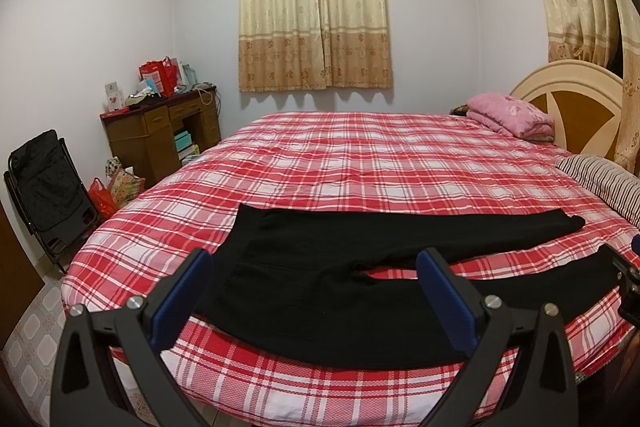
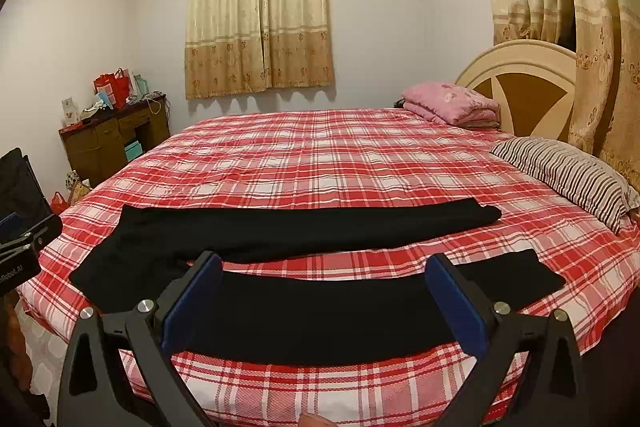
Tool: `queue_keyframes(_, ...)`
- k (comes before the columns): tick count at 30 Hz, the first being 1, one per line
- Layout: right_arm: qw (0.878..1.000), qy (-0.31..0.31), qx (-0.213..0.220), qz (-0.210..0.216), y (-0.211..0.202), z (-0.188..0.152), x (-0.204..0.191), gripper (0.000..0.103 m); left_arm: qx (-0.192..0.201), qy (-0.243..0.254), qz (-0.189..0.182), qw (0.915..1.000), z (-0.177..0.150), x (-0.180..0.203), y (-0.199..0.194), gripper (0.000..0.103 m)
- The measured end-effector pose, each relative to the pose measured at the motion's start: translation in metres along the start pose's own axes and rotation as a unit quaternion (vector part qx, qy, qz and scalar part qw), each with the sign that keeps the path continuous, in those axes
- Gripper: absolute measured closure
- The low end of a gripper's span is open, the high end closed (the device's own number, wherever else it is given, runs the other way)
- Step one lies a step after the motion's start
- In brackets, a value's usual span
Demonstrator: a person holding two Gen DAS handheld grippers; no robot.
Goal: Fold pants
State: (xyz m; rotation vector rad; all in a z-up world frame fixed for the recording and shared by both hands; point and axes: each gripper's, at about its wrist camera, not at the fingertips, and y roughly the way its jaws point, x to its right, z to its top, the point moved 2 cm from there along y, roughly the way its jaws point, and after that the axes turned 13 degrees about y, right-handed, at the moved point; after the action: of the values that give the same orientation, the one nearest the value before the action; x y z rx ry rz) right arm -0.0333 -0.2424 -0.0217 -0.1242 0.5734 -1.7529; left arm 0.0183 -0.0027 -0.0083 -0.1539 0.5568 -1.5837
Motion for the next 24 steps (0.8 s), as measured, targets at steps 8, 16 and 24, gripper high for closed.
queue_keyframes(8, 1.0, 0.001, -0.002, -0.004, 0.004, -0.0011, -0.0006, 0.001, 0.0, -0.001, -0.001, 1.0, -0.0005, -0.0004, -0.0001, 0.0)
queue_keyframes(16, 1.0, 0.001, -0.004, -0.004, 0.0047, -0.0017, 0.0004, 0.001, 0.0, -0.003, 0.0, 1.0, 0.0004, -0.0036, -0.0014, 0.0)
queue_keyframes(24, 1.0, 0.002, -0.004, -0.004, 0.0049, -0.0016, 0.001, 0.001, 0.0, -0.004, -0.001, 1.0, 0.0005, -0.0041, -0.0014, 0.0)
